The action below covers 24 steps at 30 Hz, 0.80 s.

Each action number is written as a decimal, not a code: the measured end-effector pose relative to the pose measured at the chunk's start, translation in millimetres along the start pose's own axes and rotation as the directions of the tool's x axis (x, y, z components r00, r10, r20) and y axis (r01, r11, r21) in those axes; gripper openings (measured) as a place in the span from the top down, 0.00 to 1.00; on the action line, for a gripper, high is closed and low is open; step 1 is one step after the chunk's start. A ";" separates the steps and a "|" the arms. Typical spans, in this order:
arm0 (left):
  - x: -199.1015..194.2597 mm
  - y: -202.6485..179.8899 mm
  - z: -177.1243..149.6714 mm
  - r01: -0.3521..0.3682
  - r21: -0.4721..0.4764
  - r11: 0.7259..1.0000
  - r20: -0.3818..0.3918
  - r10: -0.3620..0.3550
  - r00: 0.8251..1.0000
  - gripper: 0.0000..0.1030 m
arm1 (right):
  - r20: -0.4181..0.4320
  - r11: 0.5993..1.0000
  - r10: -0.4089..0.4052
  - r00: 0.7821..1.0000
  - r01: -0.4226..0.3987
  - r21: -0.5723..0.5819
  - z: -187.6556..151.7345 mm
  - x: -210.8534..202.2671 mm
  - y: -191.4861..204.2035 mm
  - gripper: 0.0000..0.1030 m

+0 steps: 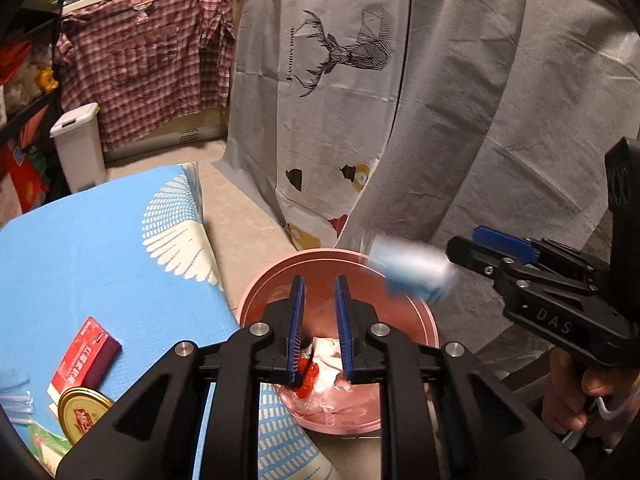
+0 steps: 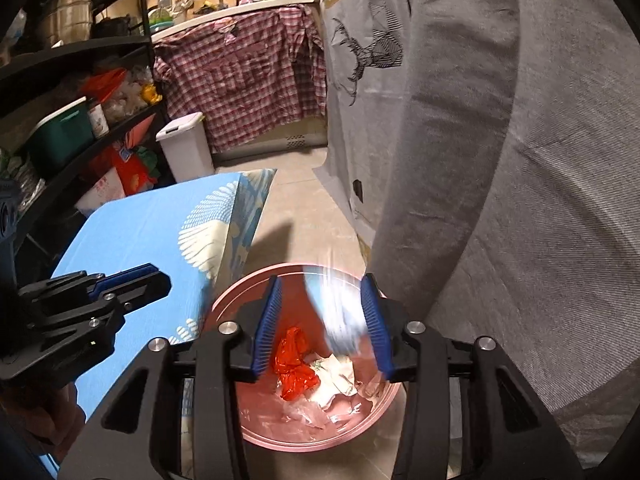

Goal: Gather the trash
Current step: 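Open both grippers to drop the straw packet and mask into the bin, then grasp the crumpled white tissue with the left gripper while the right grasps the tissue pack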

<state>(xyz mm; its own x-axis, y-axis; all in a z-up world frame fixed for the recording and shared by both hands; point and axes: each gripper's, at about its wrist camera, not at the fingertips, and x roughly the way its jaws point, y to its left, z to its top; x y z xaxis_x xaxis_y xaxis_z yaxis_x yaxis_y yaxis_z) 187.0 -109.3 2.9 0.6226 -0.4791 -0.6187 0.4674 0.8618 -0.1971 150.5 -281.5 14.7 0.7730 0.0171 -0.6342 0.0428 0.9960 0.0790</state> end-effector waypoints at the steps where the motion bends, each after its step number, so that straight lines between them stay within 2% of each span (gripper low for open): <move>1: -0.8 2.0 0.2 0.000 -0.007 1.000 0.000 0.000 1.000 0.84 | 0.001 1.000 0.002 1.000 -0.002 0.000 0.1 -0.5 0.3 0.59; 8: -17.5 16.3 0.2 -0.023 -0.032 0.999 0.022 0.023 0.999 0.84 | 0.037 0.999 0.023 0.999 -0.022 -0.024 0.2 -7.5 8.7 0.59; 15: -52.6 38.6 -2.9 -0.066 -0.037 0.997 0.056 0.068 0.996 0.84 | 0.102 0.994 0.085 0.991 -0.078 -0.073 0.9 -24.3 33.7 0.59; 24: -114.4 96.9 -14.6 -0.182 -0.119 0.976 0.094 0.194 0.977 0.84 | 0.124 0.975 0.208 0.970 -0.195 -0.107 -3.3 -37.1 82.5 0.59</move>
<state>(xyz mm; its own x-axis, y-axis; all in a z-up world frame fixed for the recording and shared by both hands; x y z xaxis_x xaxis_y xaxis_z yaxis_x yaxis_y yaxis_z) 152.0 31.4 43.4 0.7575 -0.3164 -0.5711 0.2677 0.9483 -0.1703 123.2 -199.6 42.2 0.8376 0.2127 -0.5032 -0.1767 0.9771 0.1189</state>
